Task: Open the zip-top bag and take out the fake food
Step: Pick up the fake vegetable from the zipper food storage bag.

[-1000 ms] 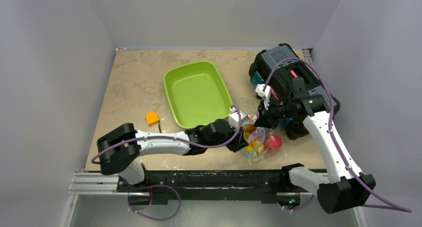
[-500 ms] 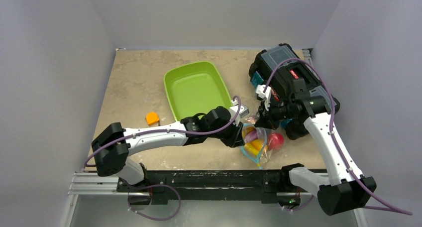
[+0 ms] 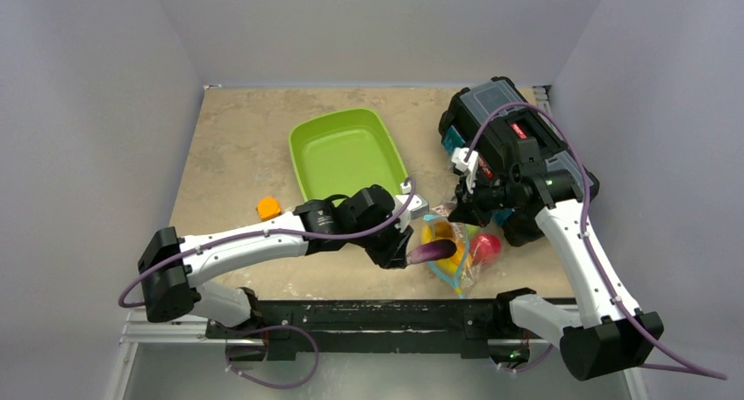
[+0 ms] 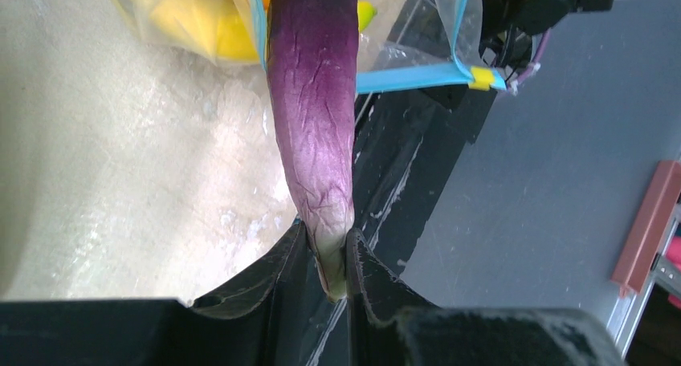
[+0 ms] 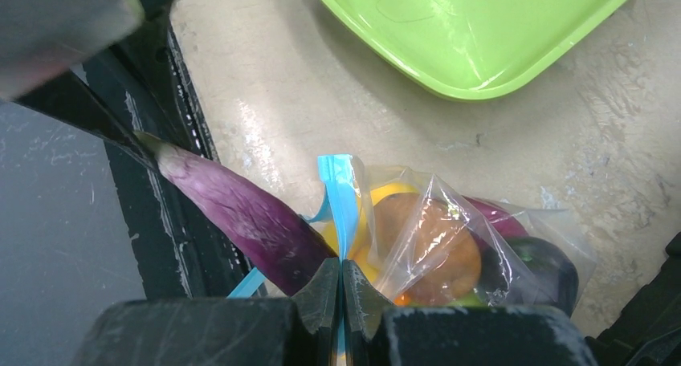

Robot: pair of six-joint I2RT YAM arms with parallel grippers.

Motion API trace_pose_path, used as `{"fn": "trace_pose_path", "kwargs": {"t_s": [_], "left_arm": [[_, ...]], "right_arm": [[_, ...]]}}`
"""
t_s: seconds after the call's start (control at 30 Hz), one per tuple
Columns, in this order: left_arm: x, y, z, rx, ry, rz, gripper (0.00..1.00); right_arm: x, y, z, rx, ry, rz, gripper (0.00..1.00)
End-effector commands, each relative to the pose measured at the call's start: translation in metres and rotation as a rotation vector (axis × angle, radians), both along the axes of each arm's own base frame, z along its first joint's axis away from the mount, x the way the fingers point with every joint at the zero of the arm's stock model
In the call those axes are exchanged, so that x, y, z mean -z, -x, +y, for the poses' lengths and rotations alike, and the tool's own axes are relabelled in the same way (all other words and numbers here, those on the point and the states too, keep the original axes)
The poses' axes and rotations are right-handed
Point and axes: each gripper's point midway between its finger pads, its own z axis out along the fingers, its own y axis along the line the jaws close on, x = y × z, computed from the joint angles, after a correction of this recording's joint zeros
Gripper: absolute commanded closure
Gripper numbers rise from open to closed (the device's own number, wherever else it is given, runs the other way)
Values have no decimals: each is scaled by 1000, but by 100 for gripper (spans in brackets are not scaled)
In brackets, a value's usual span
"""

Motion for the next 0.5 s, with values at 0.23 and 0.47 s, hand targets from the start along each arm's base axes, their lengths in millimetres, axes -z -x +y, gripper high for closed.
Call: {"fn": "trace_pose_path", "kwargs": {"t_s": [0.23, 0.47], "left_arm": [[-44, 15, 32, 83, 110, -65, 100], [-46, 32, 64, 118, 136, -90, 100]], "right_arm": [[-8, -1, 4, 0, -34, -37, 100], [-8, 0, 4, 0, -35, -35, 100]]}}
